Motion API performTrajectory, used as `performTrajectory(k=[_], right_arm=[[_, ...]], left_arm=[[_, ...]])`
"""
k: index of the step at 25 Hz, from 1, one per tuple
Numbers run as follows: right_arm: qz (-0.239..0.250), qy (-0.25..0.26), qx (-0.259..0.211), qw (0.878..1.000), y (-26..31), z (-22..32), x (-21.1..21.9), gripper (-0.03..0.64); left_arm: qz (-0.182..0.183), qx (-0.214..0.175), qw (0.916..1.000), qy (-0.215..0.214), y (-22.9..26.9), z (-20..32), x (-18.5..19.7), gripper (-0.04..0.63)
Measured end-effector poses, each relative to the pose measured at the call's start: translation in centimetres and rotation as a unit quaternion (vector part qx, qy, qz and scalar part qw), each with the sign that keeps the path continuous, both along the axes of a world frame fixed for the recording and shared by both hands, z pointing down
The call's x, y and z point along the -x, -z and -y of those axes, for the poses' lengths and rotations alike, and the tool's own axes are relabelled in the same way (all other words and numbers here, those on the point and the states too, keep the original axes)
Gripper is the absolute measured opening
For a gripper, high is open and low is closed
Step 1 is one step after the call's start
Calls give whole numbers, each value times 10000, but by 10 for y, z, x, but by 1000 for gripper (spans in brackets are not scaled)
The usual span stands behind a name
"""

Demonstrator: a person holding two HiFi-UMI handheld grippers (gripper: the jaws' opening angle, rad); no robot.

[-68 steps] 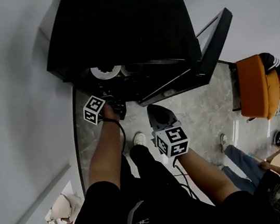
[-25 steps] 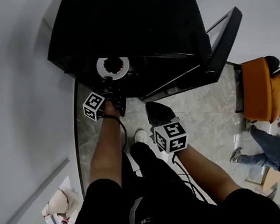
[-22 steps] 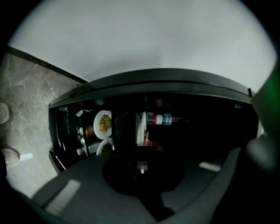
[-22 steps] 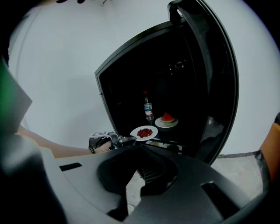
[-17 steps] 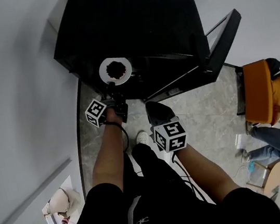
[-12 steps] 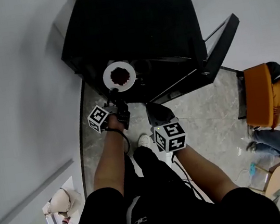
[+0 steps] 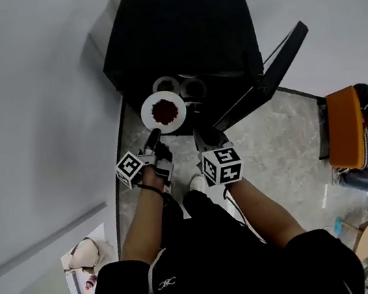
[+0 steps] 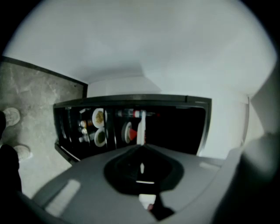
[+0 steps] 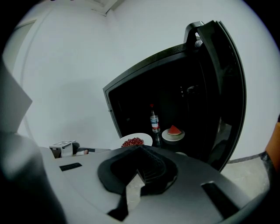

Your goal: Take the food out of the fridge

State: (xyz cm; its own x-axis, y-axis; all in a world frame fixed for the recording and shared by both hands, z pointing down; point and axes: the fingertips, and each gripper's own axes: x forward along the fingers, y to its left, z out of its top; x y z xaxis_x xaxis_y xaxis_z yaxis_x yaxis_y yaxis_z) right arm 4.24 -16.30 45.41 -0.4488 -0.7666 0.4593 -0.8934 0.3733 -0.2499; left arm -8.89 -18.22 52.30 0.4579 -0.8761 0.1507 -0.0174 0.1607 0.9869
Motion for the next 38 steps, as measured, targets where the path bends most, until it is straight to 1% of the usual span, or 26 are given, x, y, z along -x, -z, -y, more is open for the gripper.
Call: performTrajectory(k=[3,6,11,14,17,19,21,24,27,32,38], right_arm=[[94,39,-32,9999,7,8,3,-8],[138,16,1,9999,9,13,1,-8],[243,168,-31,9996,24,10,13,-8],[218,258,-184,9993,39,11,23,-8],[220,196,-330,9990,53,14,29,-8],[253,133,-409,9988,64,15,32,-8],[261,74,-439,9987,73,14,36,-8],[291,-49,-407,9987,80,17,39,-8],[296,-125,-485,9983,81,18,34,-8],[243,-105,-617,9977,77,1,31,-8],[282,-176,-587,9977,54,-7,34,-8]], left_arm=[[138,54,9999,-26,20,-8,8,3],[183,41,9998,-110,41,-16,11,3],[275,-262,9988,-298,88,-24,18,3],[298,-343,9983,-371,116,-23,23,5],[370,-472,9971,-471,144,-29,29,5],[351,-523,9965,-545,162,-34,31,5],[235,-542,9962,-641,181,-41,32,5],[102,-475,9963,-713,204,-45,37,5],[183,-448,9960,-749,214,-44,38,5],[171,-643,9954,-689,229,-44,36,5],[106,-803,9939,-751,218,-29,40,6]])
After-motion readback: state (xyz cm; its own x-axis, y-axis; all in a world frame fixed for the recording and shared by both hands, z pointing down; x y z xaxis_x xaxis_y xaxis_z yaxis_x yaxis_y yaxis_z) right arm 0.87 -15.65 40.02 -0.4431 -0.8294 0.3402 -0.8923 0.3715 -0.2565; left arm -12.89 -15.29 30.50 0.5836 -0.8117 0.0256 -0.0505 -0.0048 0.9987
